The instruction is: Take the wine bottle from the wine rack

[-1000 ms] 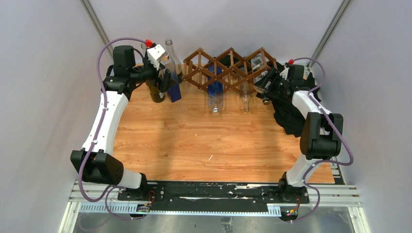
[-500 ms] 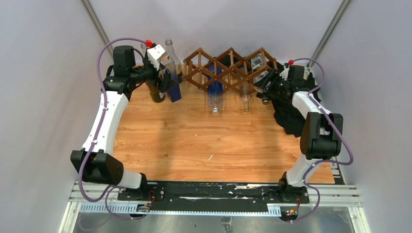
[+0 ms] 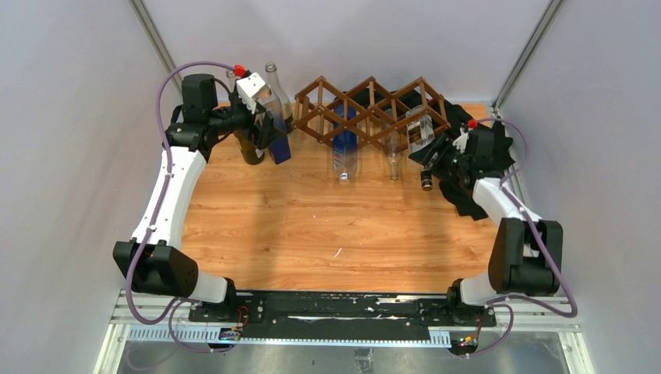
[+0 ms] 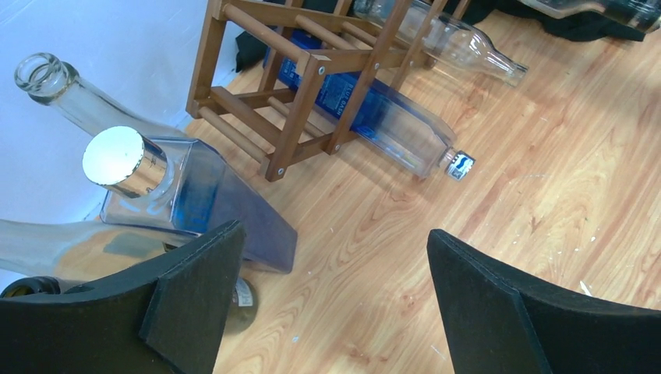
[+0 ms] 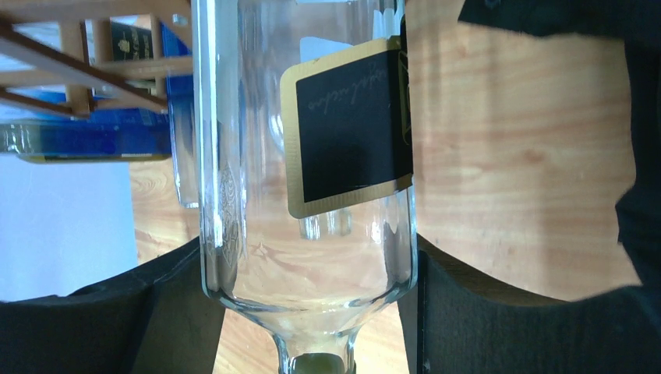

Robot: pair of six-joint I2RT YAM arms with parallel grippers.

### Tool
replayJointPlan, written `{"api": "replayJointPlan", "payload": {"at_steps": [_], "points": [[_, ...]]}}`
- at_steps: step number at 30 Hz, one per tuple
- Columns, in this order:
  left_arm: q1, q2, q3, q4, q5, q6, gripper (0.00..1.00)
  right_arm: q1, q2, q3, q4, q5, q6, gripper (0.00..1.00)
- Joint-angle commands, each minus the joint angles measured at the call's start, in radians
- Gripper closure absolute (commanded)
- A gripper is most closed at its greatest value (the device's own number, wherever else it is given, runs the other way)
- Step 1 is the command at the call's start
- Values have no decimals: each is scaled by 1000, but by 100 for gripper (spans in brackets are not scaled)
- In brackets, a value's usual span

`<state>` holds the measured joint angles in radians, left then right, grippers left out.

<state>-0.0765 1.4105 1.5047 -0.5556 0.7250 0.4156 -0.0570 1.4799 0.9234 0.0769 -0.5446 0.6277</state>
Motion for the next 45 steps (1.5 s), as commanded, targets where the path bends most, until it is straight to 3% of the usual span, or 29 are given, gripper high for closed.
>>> {"api": "replayJointPlan", "payload": {"at_steps": [1, 13, 22, 27, 33, 40, 45], "points": [[-12, -18, -12, -1, 23, 6, 10, 9, -137, -94, 50, -23, 28, 100], [-38, -1, -3, -34, 0, 61, 11, 13, -545, -341, 28, -16, 180, 100], [-62, -10, -5, -58, -9, 106, 11, 13, -703, -307, -63, -21, 211, 100], [-91, -32, -18, -115, -10, 207, 11, 50, -670, -233, -149, -94, 182, 100], [-180, -91, -54, -247, -93, 474, 5, 325, -583, -68, -305, 9, 70, 100], [-311, -260, -211, -288, -203, 807, 0, 512, -485, 55, -339, 59, 73, 100], [-426, -310, -276, -287, -249, 895, 0, 642, -377, 149, -347, 82, 75, 100]]}}
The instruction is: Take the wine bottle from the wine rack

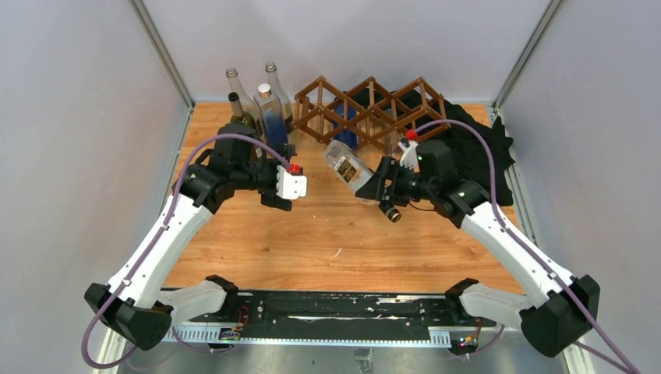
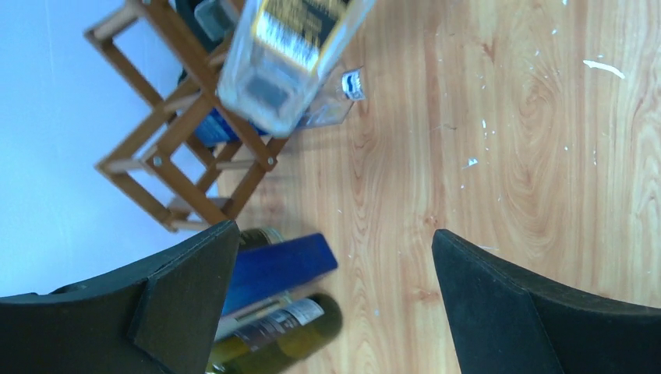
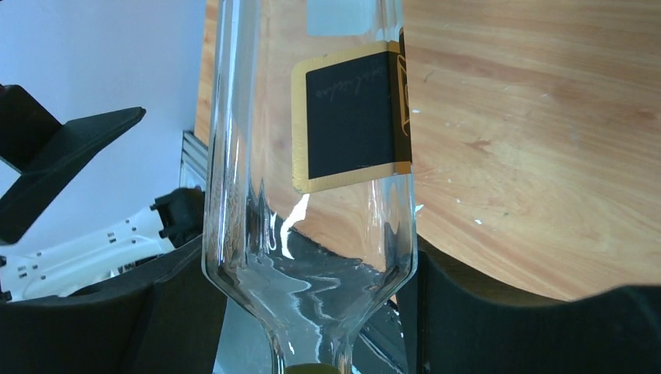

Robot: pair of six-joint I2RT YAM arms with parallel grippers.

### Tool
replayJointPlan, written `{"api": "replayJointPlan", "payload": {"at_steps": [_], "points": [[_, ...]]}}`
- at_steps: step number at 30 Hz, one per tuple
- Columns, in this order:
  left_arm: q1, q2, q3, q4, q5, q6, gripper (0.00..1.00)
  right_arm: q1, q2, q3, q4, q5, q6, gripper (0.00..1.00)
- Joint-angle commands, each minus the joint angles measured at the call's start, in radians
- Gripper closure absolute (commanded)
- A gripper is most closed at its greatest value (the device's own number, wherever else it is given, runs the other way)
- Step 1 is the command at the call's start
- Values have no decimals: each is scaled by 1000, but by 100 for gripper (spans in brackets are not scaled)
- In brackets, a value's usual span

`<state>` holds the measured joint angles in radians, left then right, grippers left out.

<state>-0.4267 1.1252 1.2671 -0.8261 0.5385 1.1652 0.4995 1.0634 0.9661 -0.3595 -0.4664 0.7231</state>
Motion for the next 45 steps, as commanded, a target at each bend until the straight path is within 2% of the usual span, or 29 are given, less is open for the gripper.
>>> {"api": "replayJointPlan", "payload": {"at_steps": [1, 5, 8, 17, 21, 31, 33, 36, 38, 39, 40, 42, 45], "points": [[-104, -29, -49, -13, -76, 155, 0, 112, 67, 126, 90, 7, -22, 100], [-180, -51, -101, 67, -121, 135, 0, 203, 163, 210, 74, 6, -35, 100], [-208, -59, -128, 65, -141, 140, 0, 243, 222, 263, 70, -3, -41, 100], [-230, -100, -232, 103, -221, 184, 0, 336, 362, 391, 41, -87, -59, 100], [-230, -100, -255, 148, -265, 168, 7, 373, 406, 433, 25, -101, -70, 100], [-230, -125, -297, 153, -261, 148, 26, 393, 428, 474, 18, -110, -82, 100], [-230, -135, -313, 153, -258, 158, 32, 392, 431, 479, 24, -123, -84, 91], [-230, -140, -318, 159, -264, 140, 50, 380, 425, 487, 22, -137, -94, 55], [-229, -140, -313, 183, -281, 78, 70, 359, 404, 474, 22, -135, -96, 37], [-228, -138, -308, 195, -293, 40, 89, 344, 391, 462, 22, -128, -98, 28], [-226, -137, -305, 206, -299, 12, 97, 332, 376, 452, 24, -121, -99, 21], [-207, -131, -291, 232, -293, -85, 100, 304, 345, 429, 28, -106, -102, 12], [-145, -108, -244, 253, -227, -228, 100, 244, 300, 401, 35, -107, -101, 7]]}}
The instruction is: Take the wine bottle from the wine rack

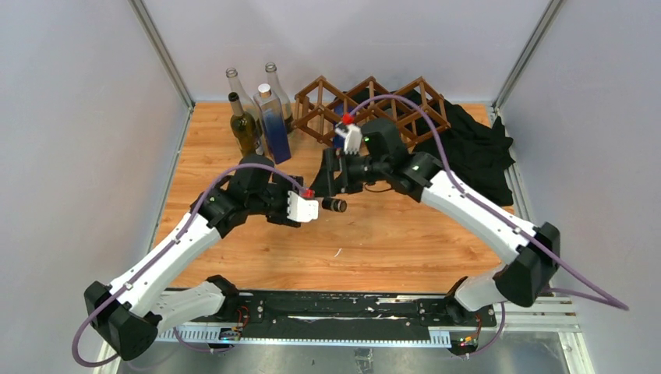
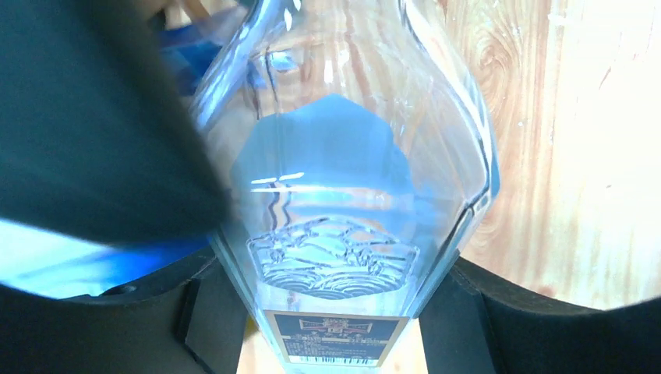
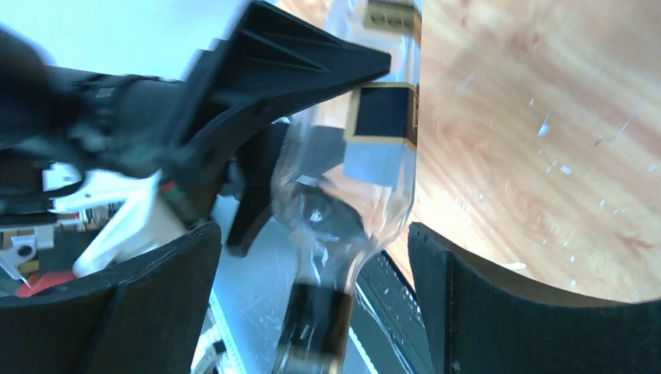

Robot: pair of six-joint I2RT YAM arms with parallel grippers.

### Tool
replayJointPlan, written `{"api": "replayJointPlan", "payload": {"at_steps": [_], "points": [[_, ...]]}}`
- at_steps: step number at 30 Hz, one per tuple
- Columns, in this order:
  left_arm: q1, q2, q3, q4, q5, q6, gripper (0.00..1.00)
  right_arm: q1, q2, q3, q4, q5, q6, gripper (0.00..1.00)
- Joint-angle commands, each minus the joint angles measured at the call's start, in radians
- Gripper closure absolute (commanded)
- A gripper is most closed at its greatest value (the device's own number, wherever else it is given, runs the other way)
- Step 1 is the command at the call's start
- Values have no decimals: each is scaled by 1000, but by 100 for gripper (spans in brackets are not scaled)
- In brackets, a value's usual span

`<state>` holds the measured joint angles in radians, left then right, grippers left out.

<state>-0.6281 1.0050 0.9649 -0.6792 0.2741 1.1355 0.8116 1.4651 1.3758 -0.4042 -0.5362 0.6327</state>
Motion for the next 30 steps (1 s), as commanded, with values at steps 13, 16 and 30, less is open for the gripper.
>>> {"api": "replayJointPlan", "payload": {"at_steps": [13, 16, 30], "points": [[325, 81, 188, 184, 405, -778, 100, -165, -191, -54, 172, -46, -38, 3], [357, 78, 178, 176, 479, -813, 100, -161, -163, -27, 199, -49, -40, 3], [415, 89, 210, 190, 800, -1049, 100, -74, -110, -64, 442, -98, -91, 2]]}}
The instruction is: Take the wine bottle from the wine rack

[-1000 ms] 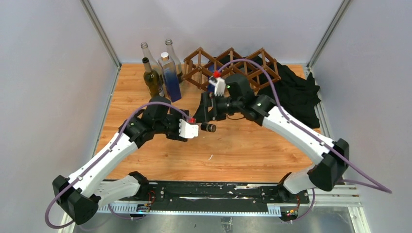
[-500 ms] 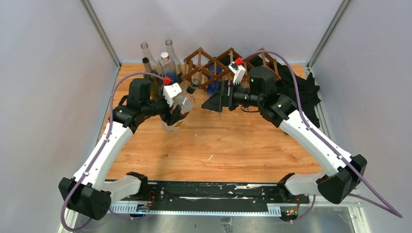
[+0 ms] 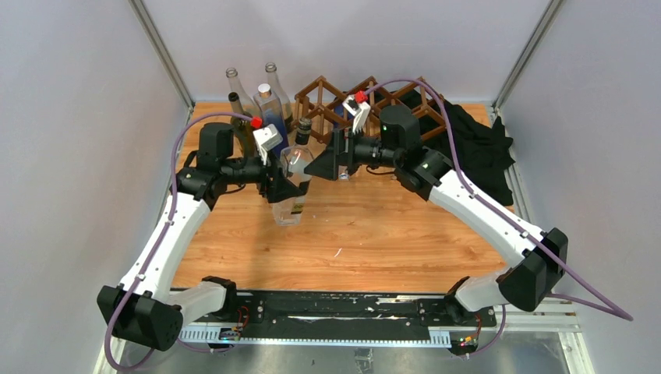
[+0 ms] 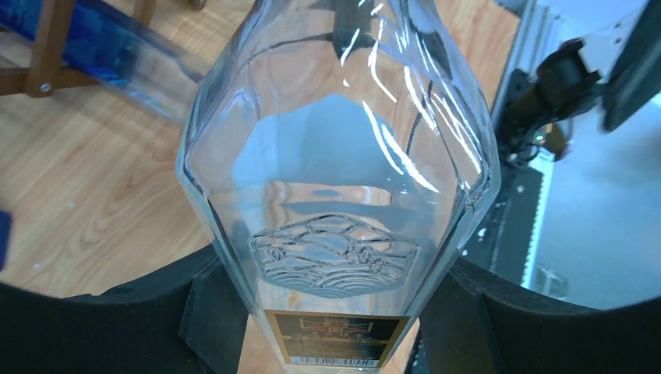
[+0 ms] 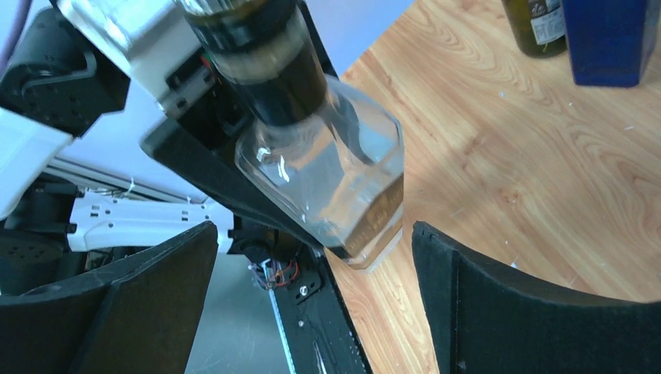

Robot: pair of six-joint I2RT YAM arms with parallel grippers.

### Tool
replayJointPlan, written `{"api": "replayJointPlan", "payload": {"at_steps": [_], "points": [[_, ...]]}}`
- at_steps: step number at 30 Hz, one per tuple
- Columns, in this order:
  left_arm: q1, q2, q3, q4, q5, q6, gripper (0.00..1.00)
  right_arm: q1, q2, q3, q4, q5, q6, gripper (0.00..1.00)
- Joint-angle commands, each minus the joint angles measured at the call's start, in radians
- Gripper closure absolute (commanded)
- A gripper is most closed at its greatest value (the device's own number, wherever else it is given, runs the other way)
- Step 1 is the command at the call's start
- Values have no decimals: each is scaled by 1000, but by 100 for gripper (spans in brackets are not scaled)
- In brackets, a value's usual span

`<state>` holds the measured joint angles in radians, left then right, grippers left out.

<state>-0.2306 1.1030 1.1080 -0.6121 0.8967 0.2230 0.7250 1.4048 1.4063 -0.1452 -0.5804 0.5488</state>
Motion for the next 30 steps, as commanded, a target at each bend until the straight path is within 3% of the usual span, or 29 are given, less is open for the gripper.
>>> {"api": "replayJointPlan", "payload": {"at_steps": [1, 5, 17, 20, 21, 22, 26, 29, 30], "points": [[19, -9, 67, 128, 191, -147, 100, 15, -67, -127, 230, -58, -1, 2], [19, -7, 65, 148, 227, -182, 100, 21, -95, -176, 301, -53, -1, 2], [19, -7, 82, 102, 326, -196, 100, 59, 46, -102, 415, -146, 40, 2], [19, -5, 88, 60, 324, -158, 99, 70, 46, -112, 433, -146, 35, 21], [19, -3, 91, 43, 322, -145, 93, 71, 42, -115, 433, -139, 32, 31], [19, 1, 95, 22, 318, -130, 80, 71, 37, -117, 428, -128, 27, 40], [19, 24, 141, -160, 264, 58, 28, 71, 1, -112, 349, -47, -48, 97], [19, 27, 159, -269, 201, 177, 6, 69, -22, -92, 251, 12, -137, 100], [19, 24, 164, -287, 184, 201, 4, 70, -29, -88, 221, 31, -168, 100]]}}
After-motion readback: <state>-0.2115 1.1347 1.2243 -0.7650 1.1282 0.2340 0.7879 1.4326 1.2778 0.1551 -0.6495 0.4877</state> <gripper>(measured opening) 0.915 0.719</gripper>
